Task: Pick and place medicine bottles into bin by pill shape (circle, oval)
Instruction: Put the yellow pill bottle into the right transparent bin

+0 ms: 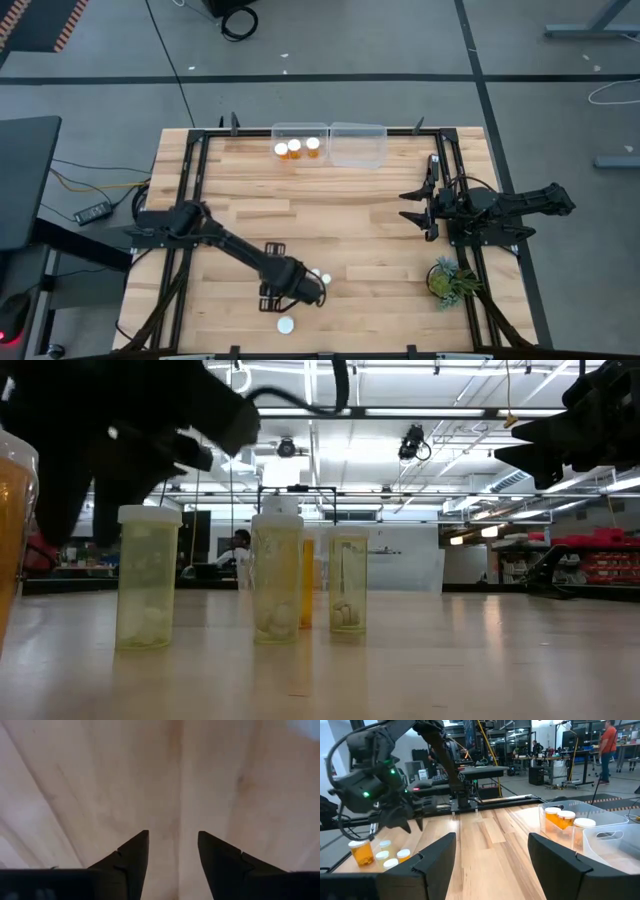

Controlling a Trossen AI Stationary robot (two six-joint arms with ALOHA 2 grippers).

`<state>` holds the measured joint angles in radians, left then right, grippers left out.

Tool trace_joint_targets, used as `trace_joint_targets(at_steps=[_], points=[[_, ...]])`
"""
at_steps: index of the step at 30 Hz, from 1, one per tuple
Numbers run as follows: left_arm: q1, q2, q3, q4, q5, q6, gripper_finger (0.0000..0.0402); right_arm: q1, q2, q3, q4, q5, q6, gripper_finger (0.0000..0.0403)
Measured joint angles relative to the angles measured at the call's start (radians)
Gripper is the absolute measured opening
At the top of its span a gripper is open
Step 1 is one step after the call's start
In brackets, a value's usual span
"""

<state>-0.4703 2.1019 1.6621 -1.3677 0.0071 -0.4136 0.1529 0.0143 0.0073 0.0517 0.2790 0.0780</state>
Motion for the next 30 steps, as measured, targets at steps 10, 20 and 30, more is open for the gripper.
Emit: trace_joint_targets(at_steps=[10,20,30], points=[[-0.05,-0.051,0.001,0.144,-0.037,-0.158,0.0192,0.0,0.0,0.0,0.0,0.0,0.0,0.0255],[-0.073,-0.049,0.0,0.246,-0.037,-0.151,0.0257,0.0,0.0,0.0,0.0,0.0,0.0,0.0255],[-0.071,-0.047,0.0,0.326,-0.057,-0.117,0.026,0.0,0.0,0.0,0.0,0.0,0.0,0.0255]])
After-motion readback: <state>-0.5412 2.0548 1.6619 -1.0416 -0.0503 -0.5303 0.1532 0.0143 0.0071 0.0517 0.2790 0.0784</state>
